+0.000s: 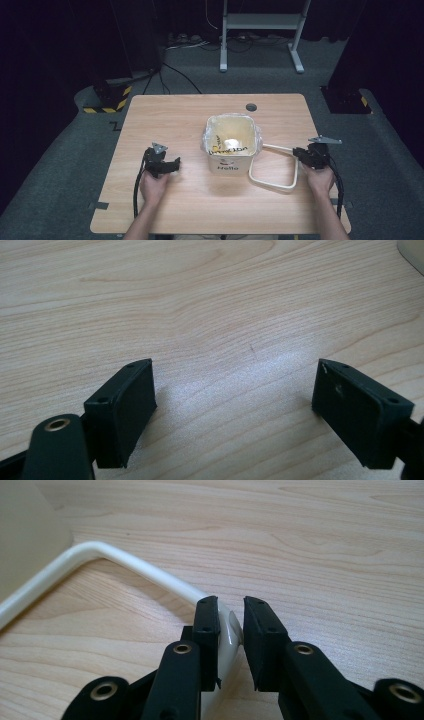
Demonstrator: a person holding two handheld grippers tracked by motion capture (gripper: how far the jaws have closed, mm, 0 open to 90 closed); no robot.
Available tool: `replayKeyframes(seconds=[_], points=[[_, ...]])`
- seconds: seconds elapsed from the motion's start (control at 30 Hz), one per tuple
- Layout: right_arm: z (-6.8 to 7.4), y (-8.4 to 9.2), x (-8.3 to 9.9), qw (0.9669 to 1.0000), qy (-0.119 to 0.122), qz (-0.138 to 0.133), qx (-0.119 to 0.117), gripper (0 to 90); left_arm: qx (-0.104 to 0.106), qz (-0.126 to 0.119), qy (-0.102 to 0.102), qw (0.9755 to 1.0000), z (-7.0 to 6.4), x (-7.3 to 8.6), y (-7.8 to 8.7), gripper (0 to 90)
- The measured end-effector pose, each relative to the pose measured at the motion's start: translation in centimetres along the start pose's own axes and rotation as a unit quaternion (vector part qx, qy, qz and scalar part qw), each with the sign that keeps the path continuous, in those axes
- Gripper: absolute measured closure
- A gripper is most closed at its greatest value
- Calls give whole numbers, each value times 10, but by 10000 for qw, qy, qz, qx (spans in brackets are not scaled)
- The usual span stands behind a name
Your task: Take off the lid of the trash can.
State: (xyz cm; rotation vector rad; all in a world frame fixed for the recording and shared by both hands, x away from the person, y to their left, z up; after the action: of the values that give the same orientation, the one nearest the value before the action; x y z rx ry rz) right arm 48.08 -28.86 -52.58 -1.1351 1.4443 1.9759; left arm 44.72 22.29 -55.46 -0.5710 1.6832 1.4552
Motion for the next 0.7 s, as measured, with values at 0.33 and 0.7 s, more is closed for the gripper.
replayKeyframes(seconds=[0.33,0.7], points=[[4,-10,6,9996,113,167,219,717,-1,-1,1,10000,0,0,0,177],[14,-20,10,9981,285,177,520,628,-5,-1,1,10000,0,0,0,177]])
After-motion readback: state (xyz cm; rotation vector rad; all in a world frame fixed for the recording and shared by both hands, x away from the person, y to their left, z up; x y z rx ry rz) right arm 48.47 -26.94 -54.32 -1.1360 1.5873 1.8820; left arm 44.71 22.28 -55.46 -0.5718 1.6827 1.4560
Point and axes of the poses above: each handheld gripper's, and its own axes: y roughly backward along the jaws, x roughly out of its underside, z roughly to its left, the point moved 4 cm from there along -y, roughly forward along the jaws, and after that the axes turned 7 degrees about -z, right-handed, at the moved point
